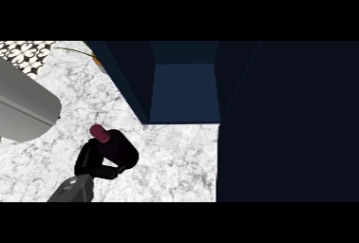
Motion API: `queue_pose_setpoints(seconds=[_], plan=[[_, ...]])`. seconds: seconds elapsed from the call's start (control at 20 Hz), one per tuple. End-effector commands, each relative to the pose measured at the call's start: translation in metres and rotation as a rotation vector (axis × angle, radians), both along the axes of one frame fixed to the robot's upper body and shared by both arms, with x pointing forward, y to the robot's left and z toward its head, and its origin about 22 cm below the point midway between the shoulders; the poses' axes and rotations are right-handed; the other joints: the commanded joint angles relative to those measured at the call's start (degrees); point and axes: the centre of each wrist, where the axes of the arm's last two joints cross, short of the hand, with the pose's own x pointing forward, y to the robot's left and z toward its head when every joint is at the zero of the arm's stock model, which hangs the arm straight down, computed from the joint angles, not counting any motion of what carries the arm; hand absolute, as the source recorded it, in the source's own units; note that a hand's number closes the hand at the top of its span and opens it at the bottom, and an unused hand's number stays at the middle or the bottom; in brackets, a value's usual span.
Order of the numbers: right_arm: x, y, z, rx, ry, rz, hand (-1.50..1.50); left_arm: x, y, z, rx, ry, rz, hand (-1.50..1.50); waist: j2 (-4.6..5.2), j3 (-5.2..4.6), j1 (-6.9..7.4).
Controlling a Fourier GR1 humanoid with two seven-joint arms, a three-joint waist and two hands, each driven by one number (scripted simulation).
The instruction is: Pick up the wine, place it into the cabinet and close the cabinet
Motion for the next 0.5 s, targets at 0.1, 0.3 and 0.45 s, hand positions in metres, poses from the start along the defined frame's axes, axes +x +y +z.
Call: queue_pose_setpoints(seconds=[0.1,0.3,0.45], plan=[[0.001,0.006,0.001,0.016,0.014,-0.034,-1.5,-0.097,0.012,-0.041,-0.037,-0.032,0.105,1.5,-0.31,-0.07,2.01],[-0.001,-0.001,0.002,-0.004,0.013,-0.037,-1.5,-0.1,-0.017,-0.042,-0.084,-0.085,0.103,1.5,-0.47,0.0,2.03],[-0.006,0.003,-0.008,0.001,0.007,-0.028,-1.5,-0.1,0.01,-0.028,-0.135,-0.121,0.053,1.5,-0.54,0.05,1.96]])
